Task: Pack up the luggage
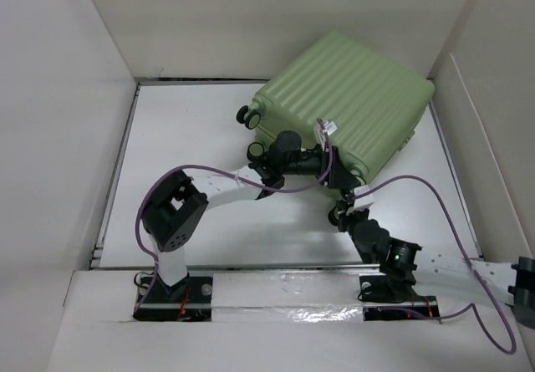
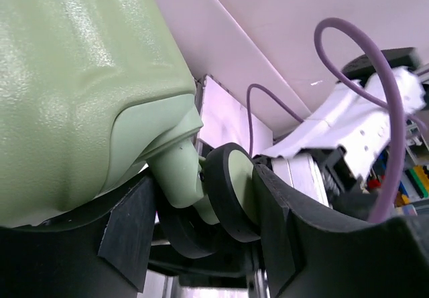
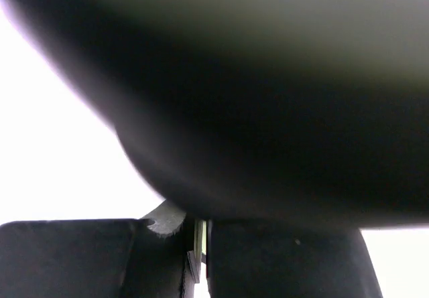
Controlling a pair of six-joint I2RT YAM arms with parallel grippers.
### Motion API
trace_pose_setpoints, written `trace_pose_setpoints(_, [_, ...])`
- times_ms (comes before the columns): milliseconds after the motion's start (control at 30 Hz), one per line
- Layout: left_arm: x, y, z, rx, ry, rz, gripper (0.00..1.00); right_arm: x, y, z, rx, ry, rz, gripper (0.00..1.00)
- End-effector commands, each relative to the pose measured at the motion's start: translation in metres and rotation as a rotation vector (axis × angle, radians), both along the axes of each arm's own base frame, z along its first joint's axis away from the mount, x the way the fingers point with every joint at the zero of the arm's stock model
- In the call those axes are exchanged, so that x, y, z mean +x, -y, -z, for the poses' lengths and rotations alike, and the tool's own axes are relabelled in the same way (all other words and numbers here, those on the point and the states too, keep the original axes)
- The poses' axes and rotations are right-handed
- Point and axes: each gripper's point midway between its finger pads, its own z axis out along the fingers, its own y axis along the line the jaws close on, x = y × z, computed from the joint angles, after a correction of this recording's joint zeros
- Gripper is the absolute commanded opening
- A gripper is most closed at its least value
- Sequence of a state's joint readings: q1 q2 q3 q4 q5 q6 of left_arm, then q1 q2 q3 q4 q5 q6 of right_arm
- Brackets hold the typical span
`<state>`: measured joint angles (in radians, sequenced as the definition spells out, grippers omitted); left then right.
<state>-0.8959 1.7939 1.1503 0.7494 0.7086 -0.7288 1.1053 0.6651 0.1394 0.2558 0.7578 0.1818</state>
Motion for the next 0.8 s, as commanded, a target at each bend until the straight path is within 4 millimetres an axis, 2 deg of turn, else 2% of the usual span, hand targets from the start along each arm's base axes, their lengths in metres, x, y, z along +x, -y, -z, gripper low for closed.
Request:
trace_pose_setpoints(0, [0.031,0.017,-0.102,-0.291,0.208,-0.106,0.36,-0.038,-0.093,-0.048,0.237,0.029,-0.335,0.0])
trace_pose_setpoints(67, [0.032,0.017,-0.097,-0.277,0.184,-0.111,0.57,-0.028,-0.106,-0.053,0.262,0.056,-0.302,0.0])
trace_pose_setpoints(100, [0.03,0.016,-0.096,-0.269,0.182,-0.105,0.65,-0.02,-0.105,-0.054,0.252,0.075,-0.251,0.0])
trace_pose_setpoints(133, [0.029,0.015,-0.092,-0.251,0.173,-0.104,0.78,-0.014,-0.107,-0.055,0.247,0.086,-0.224,0.0])
trace_pose_setpoints(167, [0.034,0.011,-0.091,-0.247,0.174,-0.117,0.83,-0.008,-0.111,-0.067,0.281,0.121,-0.199,0.0])
trace_pose_setpoints(200, [0.038,0.001,-0.097,-0.253,0.195,-0.133,0.87,-0.004,-0.112,-0.057,0.251,0.123,-0.173,0.0])
trace_pose_setpoints(233, [0.041,-0.006,-0.089,-0.236,0.194,-0.144,0.93,-0.003,-0.113,-0.06,0.255,0.139,-0.175,0.0])
trace_pose_setpoints(267, [0.045,-0.014,-0.09,-0.231,0.204,-0.162,0.95,-0.004,-0.114,-0.058,0.275,0.126,-0.179,0.0])
trace_pose_setpoints(300, [0.055,-0.033,-0.102,-0.239,0.228,-0.208,0.97,-0.006,-0.114,-0.059,0.286,0.119,-0.184,0.0])
trace_pose_setpoints(333, [0.062,-0.045,-0.086,-0.194,0.225,-0.242,0.98,-0.007,-0.113,-0.057,0.285,0.108,-0.185,0.0])
trace_pose_setpoints(367, [0.068,-0.058,-0.088,-0.182,0.241,-0.28,0.98,-0.008,-0.11,-0.049,0.272,0.084,-0.182,0.0])
trace_pose_setpoints(400, [0.084,-0.084,-0.105,-0.189,0.281,-0.372,0.98,-0.01,-0.106,-0.044,0.266,0.071,-0.185,0.0])
trace_pose_setpoints(433, [0.092,-0.099,-0.093,-0.145,0.291,-0.422,0.99,-0.012,-0.102,-0.049,0.288,0.072,-0.184,0.0])
trace_pose_setpoints(467, [0.099,-0.113,-0.097,-0.134,0.305,-0.465,0.98,-0.014,-0.098,-0.045,0.277,0.062,-0.183,0.0])
trace_pose_setpoints(500, [0.105,-0.132,-0.112,-0.139,0.336,-0.534,0.97,-0.015,-0.096,-0.046,0.281,0.061,-0.184,0.0])
trace_pose_setpoints(533, [0.121,-0.153,-0.102,-0.073,0.318,-0.618,0.95,-0.016,-0.092,-0.049,0.293,0.065,-0.186,0.0])
trace_pose_setpoints(567, [0.129,-0.168,-0.105,-0.039,0.353,-0.684,0.94,-0.017,-0.09,-0.046,0.277,0.058,-0.189,0.0])
trace_pose_setpoints(600, [0.138,-0.191,-0.117,-0.024,0.375,-0.797,0.93,-0.019,-0.09,-0.047,0.281,0.056,-0.199,0.0])
trace_pose_setpoints(633, [0.146,-0.207,-0.11,0.037,0.358,-0.86,0.86,-0.02,-0.089,-0.048,0.284,0.057,-0.204,0.0])
trace_pose_setpoints(700, [0.174,-0.259,-0.112,0.112,0.353,-1.064,0.76,-0.021,-0.087,-0.05,0.29,0.064,-0.209,0.0])
trace_pose_setpoints(733, [0.183,-0.277,-0.106,0.159,0.338,-1.124,0.63,-0.022,-0.087,-0.051,0.287,0.066,-0.214,0.0])
trace_pose_setpoints(767, [0.2,-0.31,-0.104,0.195,0.339,-1.214,0.61,-0.022,-0.087,-0.051,0.282,0.068,-0.217,0.0])
